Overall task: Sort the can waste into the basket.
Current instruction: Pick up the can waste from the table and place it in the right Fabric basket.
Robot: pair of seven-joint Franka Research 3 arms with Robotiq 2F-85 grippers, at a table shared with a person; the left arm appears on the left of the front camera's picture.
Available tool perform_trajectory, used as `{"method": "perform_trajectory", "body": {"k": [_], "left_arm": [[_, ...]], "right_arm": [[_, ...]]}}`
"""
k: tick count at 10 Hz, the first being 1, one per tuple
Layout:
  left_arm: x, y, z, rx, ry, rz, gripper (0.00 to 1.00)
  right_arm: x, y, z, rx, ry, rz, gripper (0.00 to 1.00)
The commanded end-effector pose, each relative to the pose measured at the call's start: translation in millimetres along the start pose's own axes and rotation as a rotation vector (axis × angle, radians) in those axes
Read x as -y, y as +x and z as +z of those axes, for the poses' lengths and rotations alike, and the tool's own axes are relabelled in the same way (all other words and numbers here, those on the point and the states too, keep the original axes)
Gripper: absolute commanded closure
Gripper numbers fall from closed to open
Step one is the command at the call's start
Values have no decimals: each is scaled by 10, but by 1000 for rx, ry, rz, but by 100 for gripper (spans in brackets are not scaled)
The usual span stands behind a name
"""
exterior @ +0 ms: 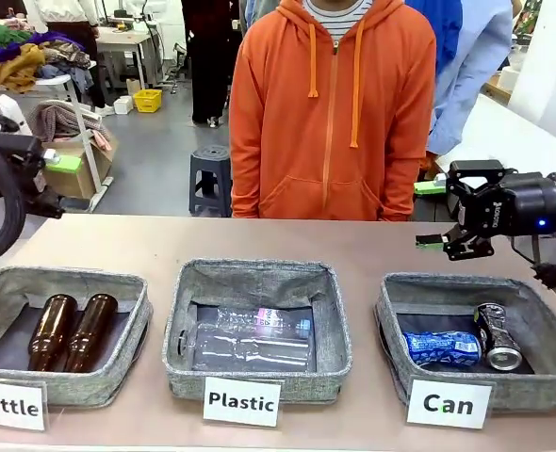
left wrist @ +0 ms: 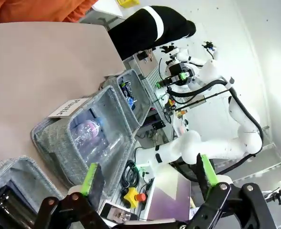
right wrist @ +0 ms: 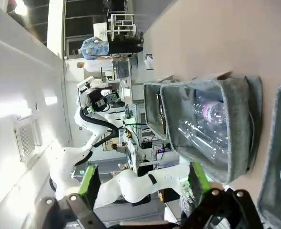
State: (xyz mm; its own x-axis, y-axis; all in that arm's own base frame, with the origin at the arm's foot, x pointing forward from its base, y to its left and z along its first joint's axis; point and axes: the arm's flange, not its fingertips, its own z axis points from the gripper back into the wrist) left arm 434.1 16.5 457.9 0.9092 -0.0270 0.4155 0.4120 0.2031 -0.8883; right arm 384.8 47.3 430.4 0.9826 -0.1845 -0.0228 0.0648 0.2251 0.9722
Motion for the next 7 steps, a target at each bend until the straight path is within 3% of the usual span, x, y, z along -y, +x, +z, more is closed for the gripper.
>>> {"method": "perform_trajectory", "body": {"k": [1, 7], "left_arm": [[27, 9, 22, 2, 11, 11, 0], [27, 9, 22, 2, 11, 11, 0]], "right_arm": [[-61, -13, -2, -10, 1, -18, 0], [-61, -13, -2, -10, 1, -18, 0]]}}
